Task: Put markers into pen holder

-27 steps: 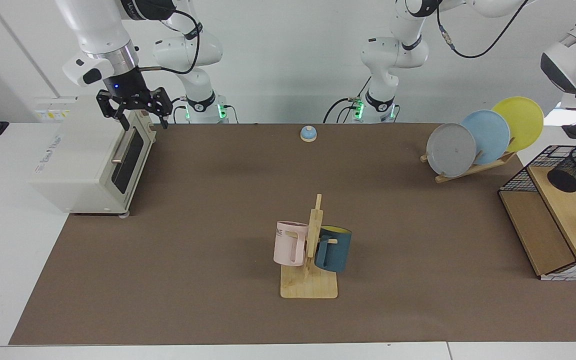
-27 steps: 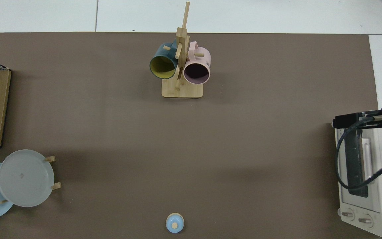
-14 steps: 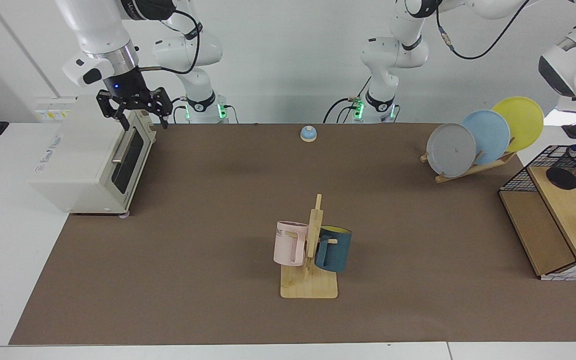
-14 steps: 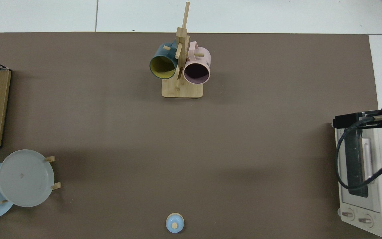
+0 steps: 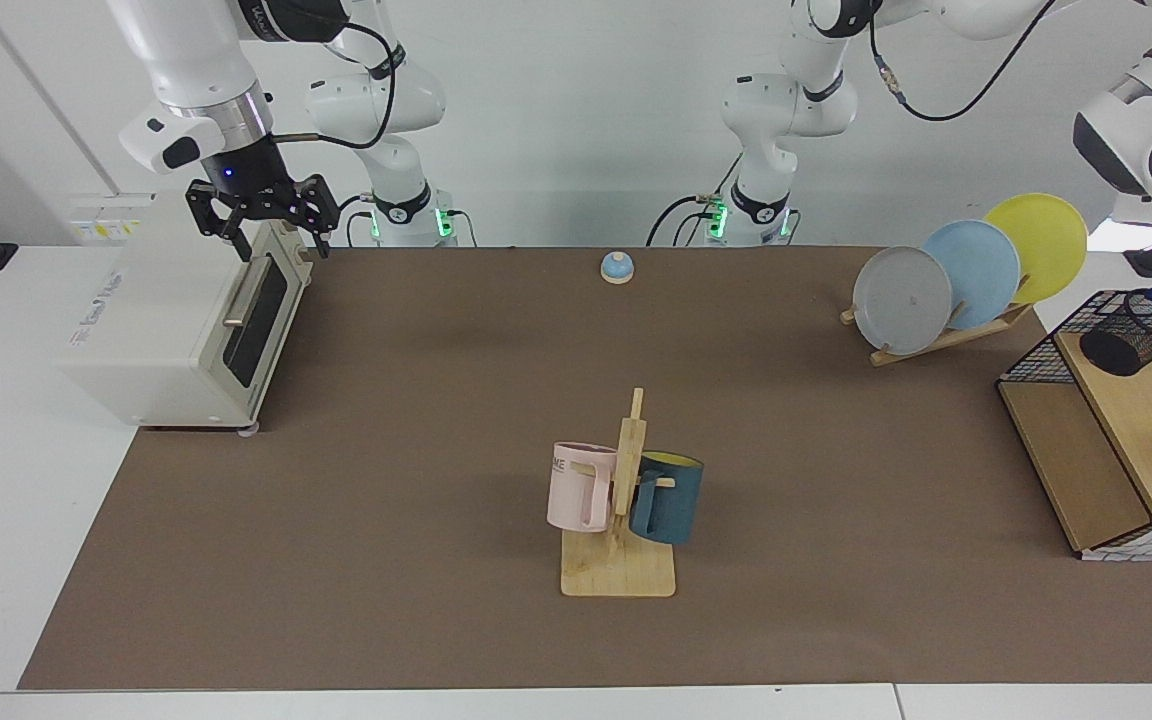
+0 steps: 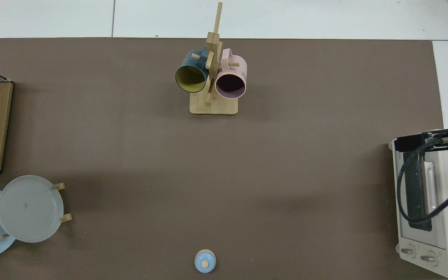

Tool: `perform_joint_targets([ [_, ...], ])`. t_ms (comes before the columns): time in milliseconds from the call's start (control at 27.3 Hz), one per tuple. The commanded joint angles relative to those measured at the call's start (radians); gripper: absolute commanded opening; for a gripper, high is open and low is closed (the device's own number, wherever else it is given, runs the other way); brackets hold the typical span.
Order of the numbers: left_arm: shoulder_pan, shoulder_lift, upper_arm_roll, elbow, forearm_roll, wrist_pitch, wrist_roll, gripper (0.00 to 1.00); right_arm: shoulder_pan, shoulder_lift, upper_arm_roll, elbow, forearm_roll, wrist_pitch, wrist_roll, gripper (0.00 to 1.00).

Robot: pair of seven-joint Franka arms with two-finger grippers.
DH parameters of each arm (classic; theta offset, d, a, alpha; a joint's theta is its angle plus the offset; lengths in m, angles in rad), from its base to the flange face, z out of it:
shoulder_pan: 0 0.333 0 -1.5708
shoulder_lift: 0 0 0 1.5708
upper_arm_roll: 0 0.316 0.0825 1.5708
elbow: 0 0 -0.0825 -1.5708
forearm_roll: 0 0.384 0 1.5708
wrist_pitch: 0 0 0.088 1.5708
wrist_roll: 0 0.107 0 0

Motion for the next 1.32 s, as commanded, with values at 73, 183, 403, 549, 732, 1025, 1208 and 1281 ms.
perform_joint_targets([
  [73, -0.003, -0.005, 0.002, 0.008, -0.023, 0.006, -0.006, 0.00, -0.055, 0.000, 0.003, 0.010, 0.004, -0.010, -0.079, 1.00],
  [183, -0.003, -0.003, 0.004, 0.007, -0.044, 0.009, -0.011, 0.00, -0.055, -0.006, 0.004, 0.010, 0.012, -0.009, -0.075, 1.00],
  [403, -0.005, -0.002, 0.002, 0.008, -0.060, 0.015, -0.034, 0.00, -0.054, -0.010, 0.006, 0.009, 0.010, -0.007, -0.062, 1.00],
  [549, -0.005, 0.000, 0.005, 0.010, -0.055, 0.015, -0.032, 0.00, -0.049, -0.014, 0.010, 0.007, 0.009, -0.007, -0.064, 1.00],
  [732, -0.003, 0.000, 0.004, 0.008, -0.061, 0.043, -0.034, 0.00, -0.049, -0.014, 0.010, 0.007, 0.009, -0.009, -0.064, 1.00],
  [1025, -0.011, -0.003, 0.005, 0.007, -0.049, 0.050, -0.032, 1.00, -0.049, -0.014, 0.010, 0.007, 0.009, -0.007, -0.064, 1.00],
  [1208, -0.012, -0.002, 0.007, 0.008, -0.037, 0.056, -0.029, 1.00, -0.049, -0.014, 0.010, 0.007, 0.009, -0.007, -0.064, 1.00],
  [1281, -0.017, -0.003, 0.002, 0.011, -0.034, 0.055, -0.031, 1.00, -0.049, -0.014, 0.010, 0.007, 0.009, -0.009, -0.064, 1.00],
])
